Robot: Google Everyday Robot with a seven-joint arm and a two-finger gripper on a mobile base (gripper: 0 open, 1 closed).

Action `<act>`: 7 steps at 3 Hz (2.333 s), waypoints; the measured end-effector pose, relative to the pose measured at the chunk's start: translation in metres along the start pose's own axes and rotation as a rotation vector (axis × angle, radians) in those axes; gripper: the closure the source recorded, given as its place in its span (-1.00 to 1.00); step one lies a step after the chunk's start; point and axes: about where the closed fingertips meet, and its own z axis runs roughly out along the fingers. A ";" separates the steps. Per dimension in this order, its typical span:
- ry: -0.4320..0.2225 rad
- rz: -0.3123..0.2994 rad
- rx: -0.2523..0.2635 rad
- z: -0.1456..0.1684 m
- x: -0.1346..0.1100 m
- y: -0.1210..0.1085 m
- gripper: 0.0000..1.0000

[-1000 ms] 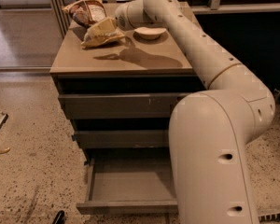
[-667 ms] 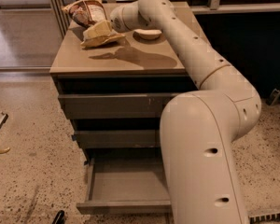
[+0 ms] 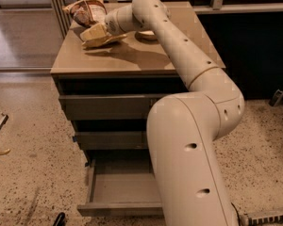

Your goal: Place brown chip bag into bottom drawer

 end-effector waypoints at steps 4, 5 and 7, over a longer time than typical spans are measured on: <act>0.015 -0.032 0.026 -0.007 -0.005 0.001 1.00; -0.034 -0.071 0.015 -0.048 -0.010 0.013 1.00; -0.107 -0.180 -0.139 -0.142 0.008 0.080 1.00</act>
Offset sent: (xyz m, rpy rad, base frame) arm 0.0163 0.0134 -0.0016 -0.0536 0.0026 -0.0317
